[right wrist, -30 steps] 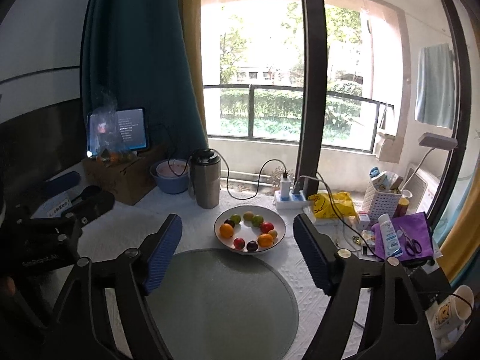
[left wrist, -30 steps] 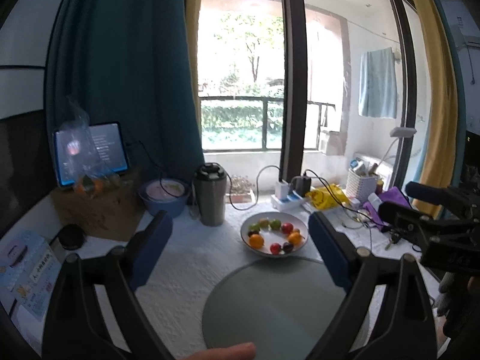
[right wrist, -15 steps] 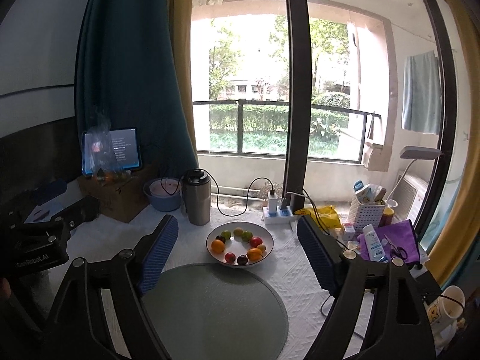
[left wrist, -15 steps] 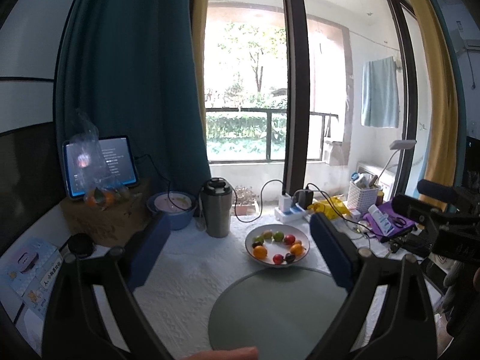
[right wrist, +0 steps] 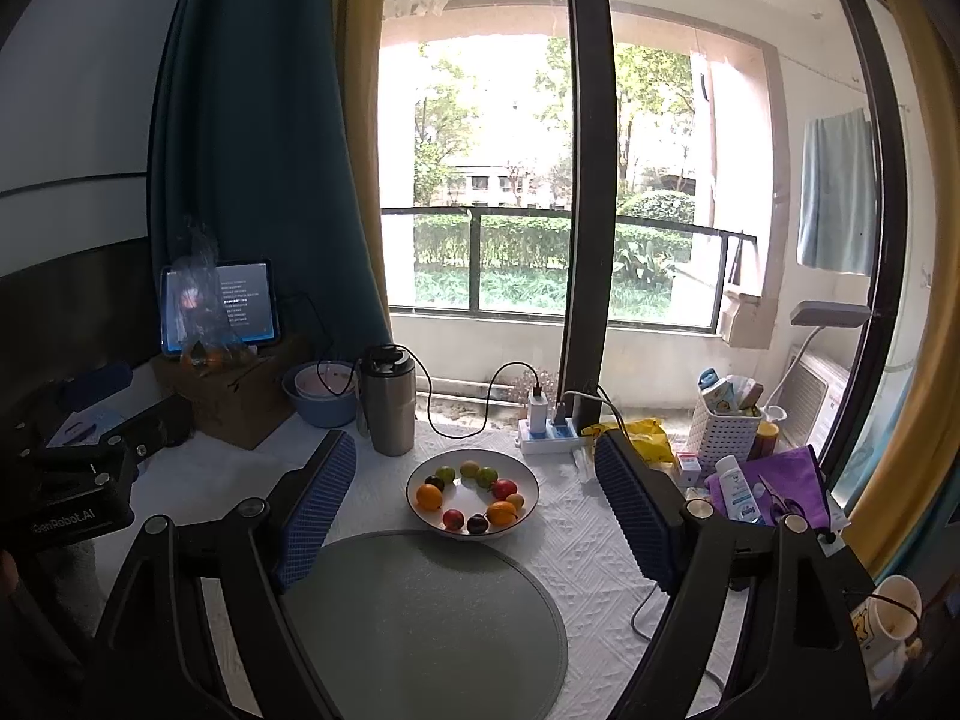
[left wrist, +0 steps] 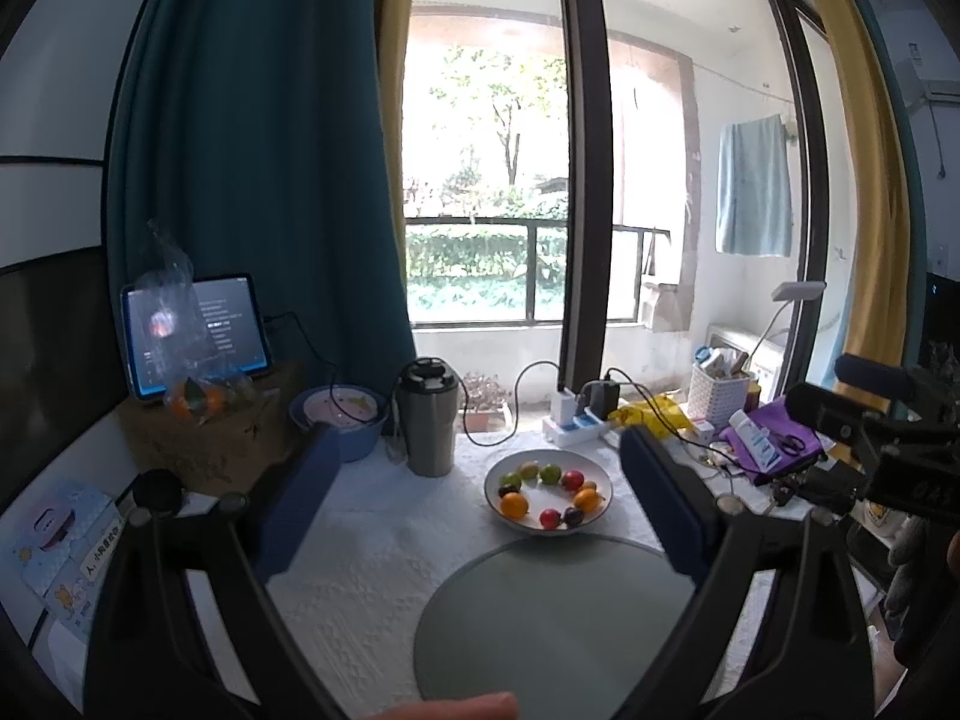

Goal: Organize fruits

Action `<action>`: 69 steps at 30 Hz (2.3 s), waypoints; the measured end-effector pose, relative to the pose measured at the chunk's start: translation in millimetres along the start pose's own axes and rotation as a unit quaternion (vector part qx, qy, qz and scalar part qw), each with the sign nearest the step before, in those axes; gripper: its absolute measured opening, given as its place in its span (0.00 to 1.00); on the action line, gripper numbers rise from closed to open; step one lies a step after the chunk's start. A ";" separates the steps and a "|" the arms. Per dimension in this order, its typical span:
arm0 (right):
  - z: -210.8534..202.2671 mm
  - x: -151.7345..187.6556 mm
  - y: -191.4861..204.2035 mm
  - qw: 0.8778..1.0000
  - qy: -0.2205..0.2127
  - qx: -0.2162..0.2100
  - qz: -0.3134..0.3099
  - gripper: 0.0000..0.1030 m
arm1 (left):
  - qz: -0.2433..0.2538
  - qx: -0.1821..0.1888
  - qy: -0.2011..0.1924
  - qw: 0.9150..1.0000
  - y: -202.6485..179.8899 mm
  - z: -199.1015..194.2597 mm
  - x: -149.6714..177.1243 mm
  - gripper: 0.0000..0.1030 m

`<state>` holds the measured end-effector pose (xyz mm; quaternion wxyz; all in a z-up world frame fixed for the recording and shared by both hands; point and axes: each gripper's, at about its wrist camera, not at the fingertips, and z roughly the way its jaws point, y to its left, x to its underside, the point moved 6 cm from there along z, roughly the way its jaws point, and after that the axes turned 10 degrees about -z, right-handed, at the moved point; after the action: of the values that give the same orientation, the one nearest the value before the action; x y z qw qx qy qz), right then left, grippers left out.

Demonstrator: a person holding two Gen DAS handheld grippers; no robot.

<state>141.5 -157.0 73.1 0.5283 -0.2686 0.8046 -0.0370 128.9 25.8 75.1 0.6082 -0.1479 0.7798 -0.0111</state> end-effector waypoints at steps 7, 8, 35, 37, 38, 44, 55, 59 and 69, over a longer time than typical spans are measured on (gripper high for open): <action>-1.7 -0.1 0.4 1.000 -0.001 0.000 -0.002 0.82 | -0.002 0.003 0.004 1.000 -1.5 2.5 0.6 0.92; -1.8 -0.1 0.5 1.000 -0.001 0.000 -0.002 0.82 | -0.002 0.004 0.005 1.000 -1.8 2.7 0.7 0.92; -2.7 -0.2 0.6 1.000 -0.005 0.000 -0.002 0.82 | -0.014 0.010 0.004 1.000 -2.6 0.2 0.6 0.92; -2.9 -0.1 0.5 1.000 -0.004 0.000 -0.002 0.82 | -0.014 0.010 0.004 1.000 -2.6 0.1 0.6 0.92; -2.8 -0.2 0.4 1.000 -0.005 0.000 -0.002 0.82 | -0.014 0.010 0.003 1.000 -2.6 0.2 0.6 0.92; -2.8 -0.1 0.2 1.000 -0.005 -0.001 -0.001 0.82 | -0.013 0.010 0.004 1.000 -2.9 0.0 0.9 0.92; -2.7 0.0 0.0 1.000 -0.005 -0.001 -0.002 0.82 | -0.013 0.011 0.005 1.000 -3.7 0.6 1.1 0.92; -2.7 -0.2 0.0 1.000 -0.005 -0.001 -0.002 0.82 | -0.013 0.011 0.005 1.000 -3.7 0.7 1.0 0.92; -2.9 0.2 -0.7 1.000 -0.005 0.000 -0.002 0.82 | -0.012 0.011 0.005 1.000 -3.6 0.6 1.2 0.92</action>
<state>139.2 -158.3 74.4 0.5321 -0.2704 0.8015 -0.0362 130.0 22.1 74.6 0.6061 -0.1503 0.7805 -0.0280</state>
